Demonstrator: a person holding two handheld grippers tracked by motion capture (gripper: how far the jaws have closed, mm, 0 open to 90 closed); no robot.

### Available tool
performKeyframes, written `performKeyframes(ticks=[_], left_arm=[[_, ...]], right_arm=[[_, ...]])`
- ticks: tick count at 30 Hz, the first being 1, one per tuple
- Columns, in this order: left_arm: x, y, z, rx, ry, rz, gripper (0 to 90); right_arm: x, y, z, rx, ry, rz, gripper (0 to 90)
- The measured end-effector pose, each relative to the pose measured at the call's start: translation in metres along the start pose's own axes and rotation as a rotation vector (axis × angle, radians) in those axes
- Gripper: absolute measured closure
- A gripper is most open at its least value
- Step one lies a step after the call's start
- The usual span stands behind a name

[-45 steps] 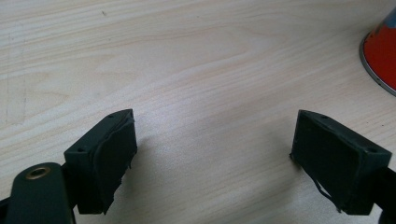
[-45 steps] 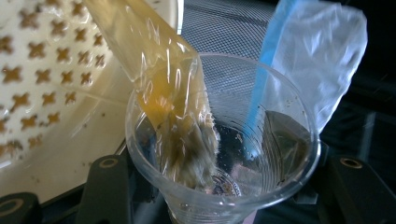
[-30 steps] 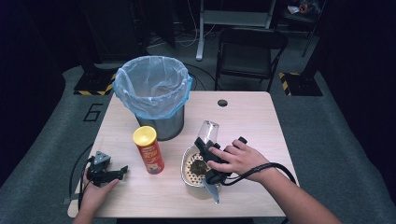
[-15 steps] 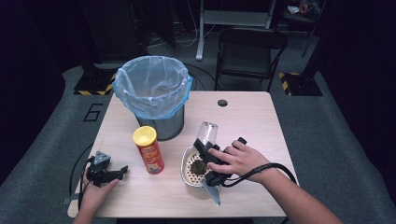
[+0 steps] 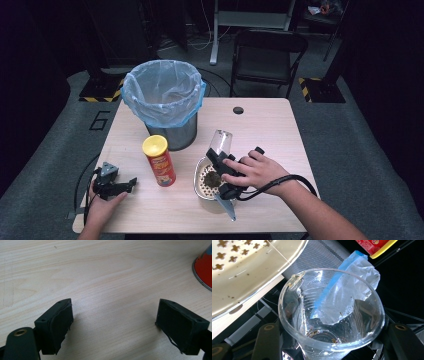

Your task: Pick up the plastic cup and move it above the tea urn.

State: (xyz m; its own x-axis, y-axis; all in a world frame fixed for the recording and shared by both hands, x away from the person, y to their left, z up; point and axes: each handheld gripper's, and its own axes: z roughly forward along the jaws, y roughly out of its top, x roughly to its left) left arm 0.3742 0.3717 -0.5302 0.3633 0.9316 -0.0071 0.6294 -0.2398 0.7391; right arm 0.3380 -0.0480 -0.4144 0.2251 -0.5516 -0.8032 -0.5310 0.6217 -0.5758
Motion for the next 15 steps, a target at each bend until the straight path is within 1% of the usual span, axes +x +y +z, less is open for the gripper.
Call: performKeyframes(ticks=[3,5,11,12,13,15], left_arm=[[0.0,0.0,0.0,0.0,0.0,0.0,13.6],[0.0,0.0,0.0,0.0,0.0,-0.001,13.6],[0.0,0.0,0.0,0.0,0.0,-0.001,13.6],[0.0,0.0,0.0,0.0,0.0,-0.001,13.6],[0.0,0.0,0.0,0.0,0.0,-0.001,13.6],[0.0,0.0,0.0,0.0,0.0,0.0,13.6]], right_arm=[[-0.0011,-0.0005,0.0005,-0.008,-0.019,0.009,39.8],[-0.0011,-0.0012,0.0007,-0.001,-0.028,0.002,39.7],[0.0003,-0.002,0.0002,0.009,-0.049,0.003,39.7],[-0.0008,-0.0028,-0.001,0.02,-0.036,-0.013,39.7],[-0.0014,-0.0029,-0.0011,0.019,-0.042,-0.021,39.7],[-0.0015,-0.0027,-0.0014,0.02,-0.046,-0.02,39.8]])
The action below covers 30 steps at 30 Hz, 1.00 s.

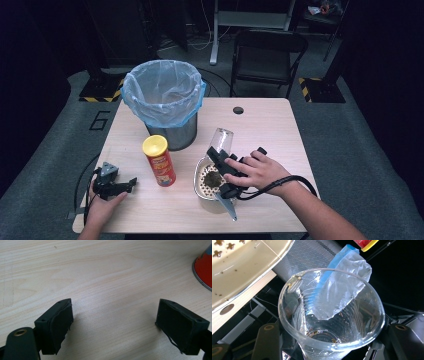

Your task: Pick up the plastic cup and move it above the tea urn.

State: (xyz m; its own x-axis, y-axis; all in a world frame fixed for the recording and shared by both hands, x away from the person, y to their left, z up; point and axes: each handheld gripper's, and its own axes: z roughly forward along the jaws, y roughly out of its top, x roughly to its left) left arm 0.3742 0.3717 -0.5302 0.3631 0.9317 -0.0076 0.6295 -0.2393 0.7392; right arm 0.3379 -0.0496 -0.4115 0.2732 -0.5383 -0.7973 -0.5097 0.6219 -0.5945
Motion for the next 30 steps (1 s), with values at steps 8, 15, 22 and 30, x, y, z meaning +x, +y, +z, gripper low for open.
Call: performKeyframes(ticks=[8,15,22,30], left_arm=[[-0.0001,0.0,0.0,0.001,-0.001,-0.001,13.6],[0.0,0.0,0.0,0.0,0.0,0.0,13.6],[-0.0001,0.0,-0.0001,0.001,-0.001,-0.001,13.6],[-0.0003,-0.0002,0.0003,-0.004,0.002,-0.002,13.6]], right_arm=[[0.0008,0.0005,-0.0003,-0.003,-0.005,-0.01,39.7],[0.0004,0.0005,-0.0008,-0.004,-0.018,-0.02,39.7],[0.001,0.0021,-0.0022,0.003,-0.033,-0.013,39.6],[0.0007,0.0019,-0.0033,0.004,-0.035,-0.013,39.7]])
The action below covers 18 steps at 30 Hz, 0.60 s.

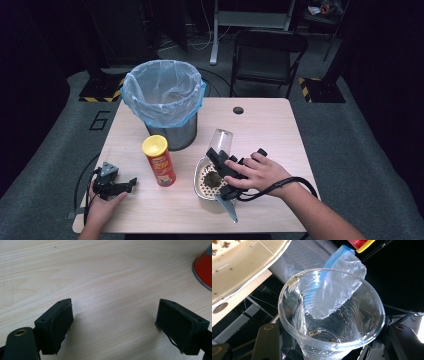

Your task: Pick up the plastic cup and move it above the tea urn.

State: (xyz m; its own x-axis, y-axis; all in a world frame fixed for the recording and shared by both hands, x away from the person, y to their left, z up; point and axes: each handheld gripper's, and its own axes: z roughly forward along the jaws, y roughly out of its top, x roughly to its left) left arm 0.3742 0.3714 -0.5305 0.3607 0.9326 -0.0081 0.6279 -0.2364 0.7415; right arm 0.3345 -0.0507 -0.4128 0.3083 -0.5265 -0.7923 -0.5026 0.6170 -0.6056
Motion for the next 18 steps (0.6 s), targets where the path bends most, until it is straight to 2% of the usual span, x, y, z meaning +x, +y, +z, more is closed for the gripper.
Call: performKeyframes(ticks=[3,5,6,10,12,13,18], left_arm=[[0.0001,0.0001,-0.0004,0.005,-0.003,0.0,13.6],[0.0,0.0,0.0,0.0,0.0,0.0,13.6],[0.0,0.0,-0.0001,0.001,0.0,0.001,13.6],[-0.0002,-0.0002,0.0004,-0.006,0.003,-0.001,13.6],[0.0,0.0,0.0001,-0.002,0.001,0.001,13.6],[-0.0002,-0.0002,0.0004,-0.006,0.003,-0.001,13.6],[0.0002,0.0002,-0.0003,0.003,-0.001,0.002,13.6]], right_arm=[[-0.0015,-0.0006,-0.0003,0.005,0.001,0.002,39.6],[-0.0005,-0.0004,-0.0013,0.014,0.003,0.027,39.6],[-0.0035,-0.0017,-0.0006,-0.002,0.014,-0.014,39.6],[-0.0026,-0.0022,-0.0001,0.003,0.008,-0.009,39.6],[-0.0022,-0.0027,0.0002,0.006,0.01,0.008,39.5],[-0.0014,-0.0031,0.0002,0.011,0.007,0.053,39.5],[-0.0028,-0.0041,0.0008,0.03,-0.023,0.121,39.5]])
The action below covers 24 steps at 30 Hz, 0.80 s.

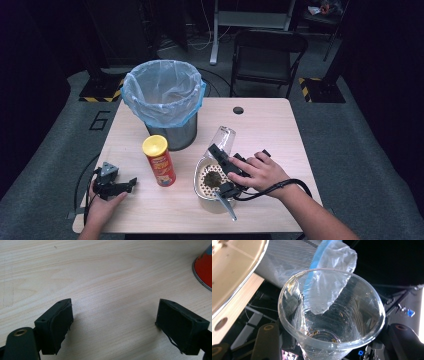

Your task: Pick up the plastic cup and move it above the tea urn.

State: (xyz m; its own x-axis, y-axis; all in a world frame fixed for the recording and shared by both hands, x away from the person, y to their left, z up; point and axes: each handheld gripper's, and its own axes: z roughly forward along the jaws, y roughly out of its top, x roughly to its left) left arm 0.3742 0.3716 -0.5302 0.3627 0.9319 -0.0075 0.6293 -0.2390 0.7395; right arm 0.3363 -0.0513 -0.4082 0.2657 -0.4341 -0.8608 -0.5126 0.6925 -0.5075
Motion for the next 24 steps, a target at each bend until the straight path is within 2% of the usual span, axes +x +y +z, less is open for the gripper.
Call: performKeyframes(ticks=[2,3,4,5,6,12,14,15,17,20,21,22,23,24], left_arm=[[0.0,0.0,0.001,-0.01,0.005,-0.002,13.6],[0.0,0.0,0.001,-0.01,0.005,-0.002,13.6],[0.0,0.0,0.0,-0.003,0.002,-0.001,13.6],[0.0,0.0,0.001,-0.009,0.004,-0.002,13.6],[0.0,0.0,0.0,0.0,0.0,-0.001,13.6],[0.0,0.0,0.001,-0.009,0.004,-0.004,13.6],[0.0,0.0,0.001,-0.01,0.005,-0.002,13.6],[0.0,0.0,0.001,-0.01,0.005,-0.002,13.6],[0.0,0.0,0.001,-0.01,0.005,-0.002,13.6],[0.0,0.0,0.0,-0.005,0.003,-0.001,13.6],[0.0,0.0,0.0,-0.005,0.003,-0.001,13.6],[0.0,0.0,0.001,-0.008,0.003,-0.004,13.6],[0.0,0.0,0.001,-0.008,0.003,-0.004,13.6],[0.0,0.0,0.001,-0.009,0.003,-0.004,13.6]], right_arm=[[-0.001,0.001,0.0,0.002,-0.017,0.013,39.5],[0.003,0.003,-0.002,0.025,-0.031,0.095,39.5],[-0.001,0.002,-0.001,0.012,-0.027,0.076,39.5],[-0.003,0.002,-0.001,0.017,-0.074,0.101,39.5],[-0.002,0.003,-0.001,0.026,-0.095,0.126,39.5],[-0.004,0.005,-0.002,0.019,-0.086,0.172,39.5],[-0.006,0.004,-0.003,0.021,-0.099,0.199,39.5],[-0.007,0.003,-0.002,0.01,-0.094,0.24,39.4],[-0.009,0.001,-0.004,0.014,-0.094,0.354,39.3],[-0.014,-0.003,-0.004,0.009,-0.098,0.426,39.2],[-0.014,-0.003,-0.004,0.009,-0.098,0.426,39.2],[-0.018,-0.006,-0.004,0.0,-0.07,0.528,39.1],[-0.018,-0.006,-0.004,0.0,-0.07,0.528,39.1],[-0.02,-0.008,-0.004,0.0,-0.068,0.568,39.1]])
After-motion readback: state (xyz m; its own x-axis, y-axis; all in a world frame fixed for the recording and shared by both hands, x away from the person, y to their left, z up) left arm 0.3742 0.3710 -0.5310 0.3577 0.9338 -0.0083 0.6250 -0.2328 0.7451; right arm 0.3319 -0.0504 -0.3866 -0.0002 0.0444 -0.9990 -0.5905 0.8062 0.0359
